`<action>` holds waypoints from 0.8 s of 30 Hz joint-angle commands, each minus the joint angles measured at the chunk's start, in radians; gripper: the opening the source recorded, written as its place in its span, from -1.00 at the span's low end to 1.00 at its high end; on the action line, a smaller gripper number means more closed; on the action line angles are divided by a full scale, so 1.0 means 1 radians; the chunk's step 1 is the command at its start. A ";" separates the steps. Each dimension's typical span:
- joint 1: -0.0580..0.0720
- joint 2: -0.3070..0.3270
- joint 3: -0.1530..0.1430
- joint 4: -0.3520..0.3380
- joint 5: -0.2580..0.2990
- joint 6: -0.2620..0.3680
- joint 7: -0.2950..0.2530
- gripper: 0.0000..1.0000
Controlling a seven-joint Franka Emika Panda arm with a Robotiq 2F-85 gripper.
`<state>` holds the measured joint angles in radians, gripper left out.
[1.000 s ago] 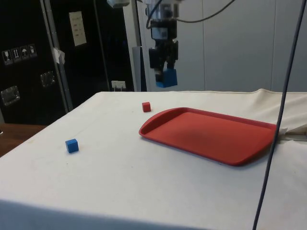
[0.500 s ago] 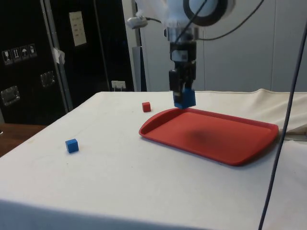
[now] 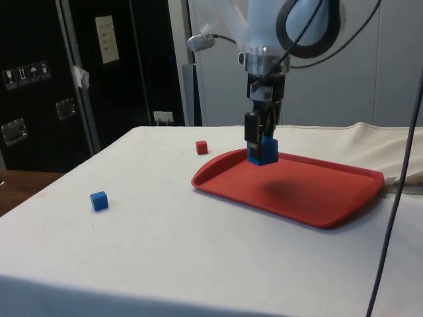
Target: Pick up the largest block and place it onto the tray.
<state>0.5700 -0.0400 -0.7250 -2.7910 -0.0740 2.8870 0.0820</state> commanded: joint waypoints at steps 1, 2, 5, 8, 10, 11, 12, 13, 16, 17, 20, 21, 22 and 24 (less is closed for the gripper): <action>0.000 0.004 0.004 -0.002 0.000 0.009 0.004 -0.07; 0.009 0.017 0.018 -0.010 0.013 0.044 0.021 -0.07; 0.011 0.035 0.041 -0.015 0.019 0.068 0.042 -0.07; 0.009 0.059 0.068 -0.018 0.024 0.092 0.063 -0.07; 0.003 0.076 0.073 -0.010 0.010 0.088 0.074 -0.07; 0.006 0.087 0.090 -0.021 0.029 0.118 0.083 -0.07; 0.004 0.096 0.096 -0.022 0.030 0.127 0.088 -0.07; 0.002 0.106 0.100 -0.022 0.031 0.136 0.094 -0.07; -0.001 0.131 0.108 -0.021 0.028 0.159 0.108 -0.07; -0.002 0.141 0.107 -0.018 0.023 0.171 0.114 -0.07; -0.002 0.145 0.107 -0.018 0.021 0.177 0.116 -0.07; -0.001 0.152 0.105 -0.016 0.019 0.180 0.118 -0.07; 0.000 0.154 0.104 -0.015 0.018 0.180 0.118 -0.07; 0.001 0.158 0.103 -0.014 0.016 0.181 0.119 -0.07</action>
<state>0.5730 0.1290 -0.6260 -2.8000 -0.0610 3.0700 0.2030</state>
